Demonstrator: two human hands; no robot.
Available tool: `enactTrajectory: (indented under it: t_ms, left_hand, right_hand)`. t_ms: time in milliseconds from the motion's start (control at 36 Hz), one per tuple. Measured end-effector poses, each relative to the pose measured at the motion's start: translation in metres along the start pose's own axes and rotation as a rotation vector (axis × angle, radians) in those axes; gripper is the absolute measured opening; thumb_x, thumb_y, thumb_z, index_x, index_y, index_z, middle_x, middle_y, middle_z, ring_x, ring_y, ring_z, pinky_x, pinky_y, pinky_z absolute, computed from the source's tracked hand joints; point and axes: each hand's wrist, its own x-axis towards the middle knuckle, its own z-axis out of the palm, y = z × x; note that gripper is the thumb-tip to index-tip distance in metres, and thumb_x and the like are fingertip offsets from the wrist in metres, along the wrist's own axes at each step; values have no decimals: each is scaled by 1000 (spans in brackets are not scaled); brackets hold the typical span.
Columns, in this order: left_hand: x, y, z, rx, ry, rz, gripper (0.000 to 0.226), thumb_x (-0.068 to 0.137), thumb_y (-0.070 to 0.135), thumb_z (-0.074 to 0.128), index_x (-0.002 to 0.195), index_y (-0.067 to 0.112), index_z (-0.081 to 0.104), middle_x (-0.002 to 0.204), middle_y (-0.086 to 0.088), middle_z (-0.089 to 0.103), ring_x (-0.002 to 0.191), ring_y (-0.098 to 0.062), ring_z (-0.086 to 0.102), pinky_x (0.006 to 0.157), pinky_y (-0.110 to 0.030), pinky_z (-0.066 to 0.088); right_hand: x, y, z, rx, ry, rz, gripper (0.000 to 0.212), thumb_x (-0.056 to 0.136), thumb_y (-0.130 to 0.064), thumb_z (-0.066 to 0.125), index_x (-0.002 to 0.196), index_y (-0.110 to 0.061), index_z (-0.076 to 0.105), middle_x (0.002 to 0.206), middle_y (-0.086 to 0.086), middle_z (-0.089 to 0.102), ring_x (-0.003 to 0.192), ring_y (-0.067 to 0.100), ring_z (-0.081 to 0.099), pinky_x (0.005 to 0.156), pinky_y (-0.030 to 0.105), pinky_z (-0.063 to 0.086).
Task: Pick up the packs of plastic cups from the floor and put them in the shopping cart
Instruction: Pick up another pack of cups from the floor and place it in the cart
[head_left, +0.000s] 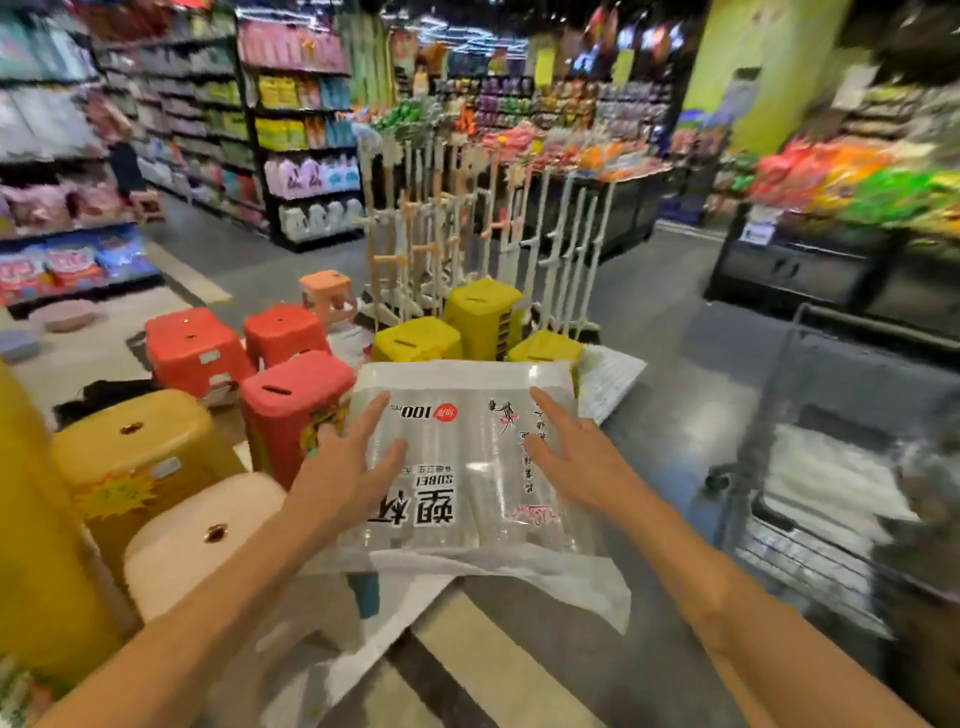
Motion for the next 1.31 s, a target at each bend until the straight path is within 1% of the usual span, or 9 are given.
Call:
enactTrajectory:
  t_ms: [83,167,278,444,583,694,889,1000,1306]
  left_hand:
    - [14,59,16,-25,-47,114,64,99,50,47,156,42,20,142,-24,40,132,-39,44,107,-43,35]
    - [24,109,41,-29,-98,211,64,99,50,47,156,41,20,139,-25,46,131,-39,44,104,-43,36]
    - [31,175,86,-13,-174,270,67,97,56,45,155,47,15,139,-21,42,129,-42,46,104,-45,38]
    - [29,269,163,-38,-286,370,68,91,69,40,151,57,9,142,-20,42,135,-39,40,110,-50,37]
    - [26,358,223,-26,-315,448,68,96,59,45,156,45,17,151,-21,41,136,-36,42,111,-43,32]
    - [29,415,271,-64,-434,424,68,89,74,37,150,60,9,151,-20,38,134,-39,45,113,-48,31]
    - [57,495,330,-55,-512,463,67,87,76,32,147,64,6,143,-26,43,122,-36,57,112,-47,37]
    - [82,535,356,-61,-538,510,63,97,63,37,153,55,8,158,-16,25,135,-37,45,114,-45,33]
    - [196,605,461,-108,-617,612,65,99,58,39,154,52,6,160,-18,27,147,-31,28,115,-45,27]
  right_hand:
    - [-18,35,-38,7,87,113,62,101,-54,39,154,-53,7,156,20,31,144,35,31,112,45,30]
    - [-40,75,-71,17,183,170,61,100,-55,38,153,-54,8,145,16,46,138,34,39,106,45,35]
    - [-82,124,-117,11,272,167,58,103,-47,40,155,-45,15,83,2,66,91,17,67,81,31,43]
    - [-125,225,-171,42,356,277,61,101,-46,44,157,-40,19,53,-4,52,52,-2,45,74,29,45]
    - [-157,302,-216,15,399,331,60,103,-43,44,156,-40,16,51,-6,46,40,1,48,55,15,37]
    - [-172,363,-249,4,419,383,63,102,-43,44,157,-41,14,55,-4,45,42,6,45,48,16,37]
    - [-161,445,-296,-26,443,484,63,100,-53,41,154,-50,9,75,1,61,52,12,63,65,27,55]
    - [-137,484,-316,-53,458,502,62,101,-49,41,156,-44,14,66,2,61,50,9,57,55,22,49]
    - [-48,578,-361,-69,472,617,61,101,-47,45,155,-44,18,66,-2,50,58,6,47,56,23,36]
